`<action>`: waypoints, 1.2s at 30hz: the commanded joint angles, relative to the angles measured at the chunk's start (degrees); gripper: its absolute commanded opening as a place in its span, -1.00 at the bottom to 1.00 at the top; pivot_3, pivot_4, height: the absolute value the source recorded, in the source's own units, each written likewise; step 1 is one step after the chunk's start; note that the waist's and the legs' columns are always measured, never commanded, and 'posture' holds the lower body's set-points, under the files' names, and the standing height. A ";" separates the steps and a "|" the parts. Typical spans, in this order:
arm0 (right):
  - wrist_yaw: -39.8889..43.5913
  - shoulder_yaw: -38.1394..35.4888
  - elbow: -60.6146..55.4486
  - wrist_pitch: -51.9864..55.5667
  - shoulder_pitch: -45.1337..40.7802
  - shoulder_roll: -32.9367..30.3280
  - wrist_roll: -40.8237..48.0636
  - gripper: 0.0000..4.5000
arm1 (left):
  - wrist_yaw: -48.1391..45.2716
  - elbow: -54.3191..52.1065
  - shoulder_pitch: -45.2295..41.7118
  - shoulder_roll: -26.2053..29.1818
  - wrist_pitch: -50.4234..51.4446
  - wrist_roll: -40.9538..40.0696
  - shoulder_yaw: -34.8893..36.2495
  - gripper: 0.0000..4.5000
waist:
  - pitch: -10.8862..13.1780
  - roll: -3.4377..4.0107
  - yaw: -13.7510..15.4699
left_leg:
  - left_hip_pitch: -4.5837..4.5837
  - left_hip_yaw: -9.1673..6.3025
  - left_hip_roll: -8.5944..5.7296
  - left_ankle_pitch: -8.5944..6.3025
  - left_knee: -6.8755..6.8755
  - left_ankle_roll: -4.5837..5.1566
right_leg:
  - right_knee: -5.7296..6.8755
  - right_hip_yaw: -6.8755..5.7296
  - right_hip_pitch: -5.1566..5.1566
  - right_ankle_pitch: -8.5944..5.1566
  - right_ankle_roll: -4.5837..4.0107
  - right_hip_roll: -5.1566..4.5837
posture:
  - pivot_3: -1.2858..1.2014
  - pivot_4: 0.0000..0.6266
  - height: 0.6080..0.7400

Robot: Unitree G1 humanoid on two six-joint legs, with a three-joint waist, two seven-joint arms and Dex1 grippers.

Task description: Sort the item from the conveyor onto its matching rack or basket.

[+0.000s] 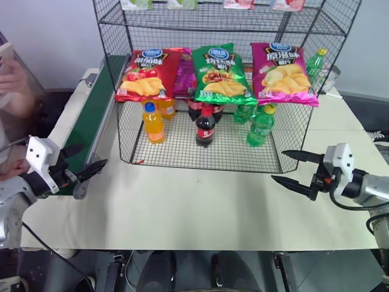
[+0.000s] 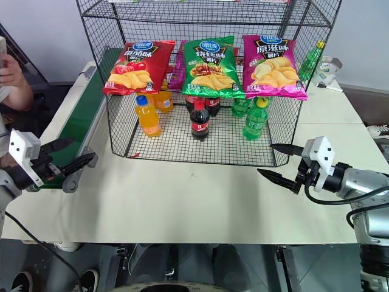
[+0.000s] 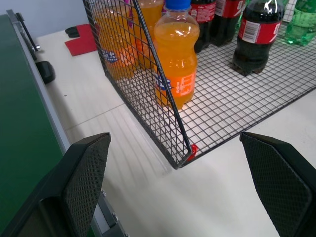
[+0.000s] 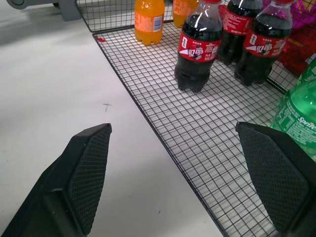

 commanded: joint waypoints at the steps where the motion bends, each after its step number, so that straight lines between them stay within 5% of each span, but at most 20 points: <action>1: -0.38 -0.56 -0.14 -1.06 -0.47 -1.07 0.25 0.87 | -0.25 0.09 -0.95 0.77 -2.80 1.14 0.81 1.00 | 0.00 0.00 0.01 | 0.00 0.00 0.00 0.00 0.00 0.00 | 0.00 0.00 0.00 0.00 0.00 0.00 | 0.03 -0.52 0.98; 36: -0.86 1.32 1.58 -3.61 -1.54 -1.48 -0.84 0.87 | 0.26 -3.70 -0.54 0.41 -0.05 0.55 0.64 1.00 | 0.00 0.00 0.00 | 0.00 0.00 0.00 0.00 0.10 0.00 | 0.12 0.00 0.00 0.01 0.01 0.02 | 0.03 -0.52 0.98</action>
